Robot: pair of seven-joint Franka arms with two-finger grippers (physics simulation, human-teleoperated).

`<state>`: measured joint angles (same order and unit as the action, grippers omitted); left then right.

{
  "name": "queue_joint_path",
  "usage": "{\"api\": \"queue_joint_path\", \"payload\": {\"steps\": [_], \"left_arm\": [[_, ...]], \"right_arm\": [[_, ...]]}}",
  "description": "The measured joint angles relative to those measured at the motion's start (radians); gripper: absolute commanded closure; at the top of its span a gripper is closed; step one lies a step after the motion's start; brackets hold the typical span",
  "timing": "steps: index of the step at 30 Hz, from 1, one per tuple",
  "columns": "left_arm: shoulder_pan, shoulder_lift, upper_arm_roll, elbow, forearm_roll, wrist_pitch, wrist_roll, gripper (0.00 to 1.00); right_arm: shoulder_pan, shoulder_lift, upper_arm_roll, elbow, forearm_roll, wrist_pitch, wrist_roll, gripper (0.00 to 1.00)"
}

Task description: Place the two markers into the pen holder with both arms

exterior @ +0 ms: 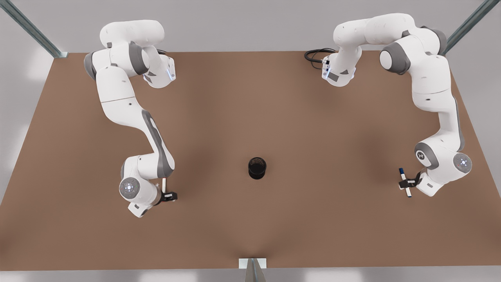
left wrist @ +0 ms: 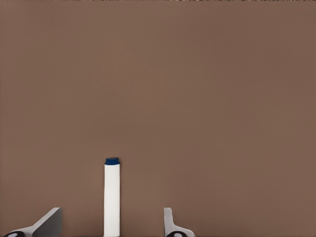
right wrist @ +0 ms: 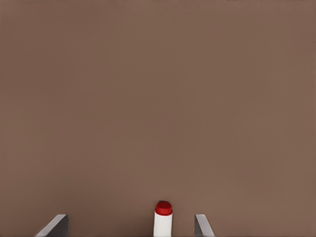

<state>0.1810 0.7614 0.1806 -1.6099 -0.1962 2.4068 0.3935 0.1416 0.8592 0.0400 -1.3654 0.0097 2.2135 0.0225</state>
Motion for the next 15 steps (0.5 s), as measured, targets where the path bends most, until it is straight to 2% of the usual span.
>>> {"api": "queue_joint_path", "payload": {"steps": [3,8,11,15], "left_arm": [[0.001,0.017,0.0,0.012,-0.021,0.016,0.033,0.0],[0.002,0.041,-0.001,0.03,-0.073,0.03,0.077,0.0],[0.001,0.063,-0.001,0.066,-0.082,0.034,0.098,0.0],[0.0,0.084,-0.001,0.094,-0.086,0.038,0.12,0.01]], "right_arm": [[-0.004,0.005,0.0,-0.012,0.001,0.032,0.013,0.16],[-0.014,0.011,0.0,-0.035,0.001,0.072,0.03,0.22],[-0.017,0.015,0.0,-0.038,0.001,0.086,0.036,0.3],[-0.026,0.021,0.0,-0.04,0.001,0.097,0.041,0.31]]}}
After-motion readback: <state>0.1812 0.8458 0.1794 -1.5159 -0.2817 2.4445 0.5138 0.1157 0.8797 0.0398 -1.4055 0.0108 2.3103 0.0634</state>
